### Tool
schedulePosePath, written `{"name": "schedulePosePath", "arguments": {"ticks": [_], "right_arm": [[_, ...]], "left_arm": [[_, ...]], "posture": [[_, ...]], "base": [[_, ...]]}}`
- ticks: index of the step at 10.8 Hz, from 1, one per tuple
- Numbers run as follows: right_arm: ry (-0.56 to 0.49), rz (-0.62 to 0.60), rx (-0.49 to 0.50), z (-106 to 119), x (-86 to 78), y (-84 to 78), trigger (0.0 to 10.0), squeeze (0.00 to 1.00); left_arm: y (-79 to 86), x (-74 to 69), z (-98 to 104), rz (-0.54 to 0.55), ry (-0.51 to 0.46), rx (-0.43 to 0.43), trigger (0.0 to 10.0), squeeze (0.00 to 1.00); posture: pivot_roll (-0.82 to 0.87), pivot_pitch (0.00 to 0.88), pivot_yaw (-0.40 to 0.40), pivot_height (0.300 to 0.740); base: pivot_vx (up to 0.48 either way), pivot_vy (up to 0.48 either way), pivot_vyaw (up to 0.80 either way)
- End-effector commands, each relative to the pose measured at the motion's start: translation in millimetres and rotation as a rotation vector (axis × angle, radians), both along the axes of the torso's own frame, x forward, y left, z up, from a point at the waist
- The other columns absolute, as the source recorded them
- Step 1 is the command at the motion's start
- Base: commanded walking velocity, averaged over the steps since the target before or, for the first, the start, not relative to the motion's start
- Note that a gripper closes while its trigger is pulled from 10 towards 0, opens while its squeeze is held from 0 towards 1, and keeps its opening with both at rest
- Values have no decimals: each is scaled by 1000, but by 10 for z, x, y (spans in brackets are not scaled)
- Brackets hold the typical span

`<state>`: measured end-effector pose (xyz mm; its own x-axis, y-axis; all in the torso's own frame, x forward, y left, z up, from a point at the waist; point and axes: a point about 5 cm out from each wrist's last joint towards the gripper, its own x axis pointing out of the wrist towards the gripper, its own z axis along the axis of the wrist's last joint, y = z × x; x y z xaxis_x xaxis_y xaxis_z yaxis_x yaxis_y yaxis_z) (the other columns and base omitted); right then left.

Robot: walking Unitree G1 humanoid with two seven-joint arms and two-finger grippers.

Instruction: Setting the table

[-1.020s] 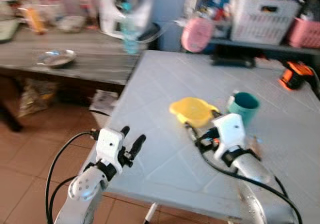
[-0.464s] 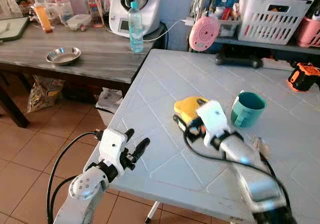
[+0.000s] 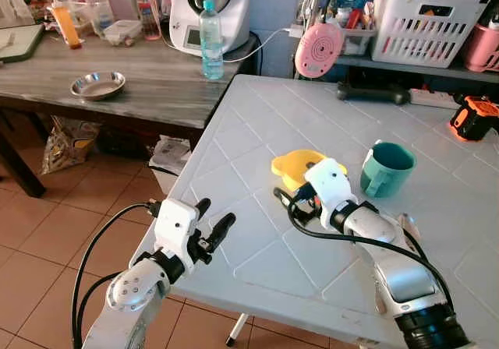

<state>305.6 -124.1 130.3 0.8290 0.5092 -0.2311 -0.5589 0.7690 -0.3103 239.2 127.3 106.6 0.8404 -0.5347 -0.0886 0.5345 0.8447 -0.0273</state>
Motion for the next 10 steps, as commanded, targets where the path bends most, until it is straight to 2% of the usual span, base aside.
{"name": "schedulePosePath", "arguments": {"ticks": [1, 4, 5, 6, 8, 10], "right_arm": [[-9, 14, -14, 30, 32, 17, 10000, 0], [22, 18, -73, -22, 110, -31, 10000, 0], [43, 18, -88, -52, 123, -41, 6980, 0], [73, 15, -78, -90, 142, -55, 0, 0], [96, -2, -37, -108, 164, -62, 0, 0], [109, 0, -53, -168, 154, -74, 0, 0]], "left_arm": [[-6, -14, 9, -8, 3, 10, 10000, 0], [-4, -16, 11, -6, 10, 14, 10000, 0], [-2, -14, 10, -6, 12, 16, 10000, 0], [3, -11, 9, -5, 15, 17, 10000, 0], [2, -7, 5, -6, 18, 22, 10000, 0], [-8, 10, -3, -7, 18, 28, 10000, 0]], "posture": [[35, 27, 5, 740], [41, 25, 5, 740], [43, 25, 6, 740], [44, 24, 8, 740], [45, 23, 8, 740], [43, 24, 11, 740]], "base": [[0, 0, 0], [0, 0, 0], [0, 0, 0], [0, 0, 0], [0, 0, 0], [0, 0, 0]]}}
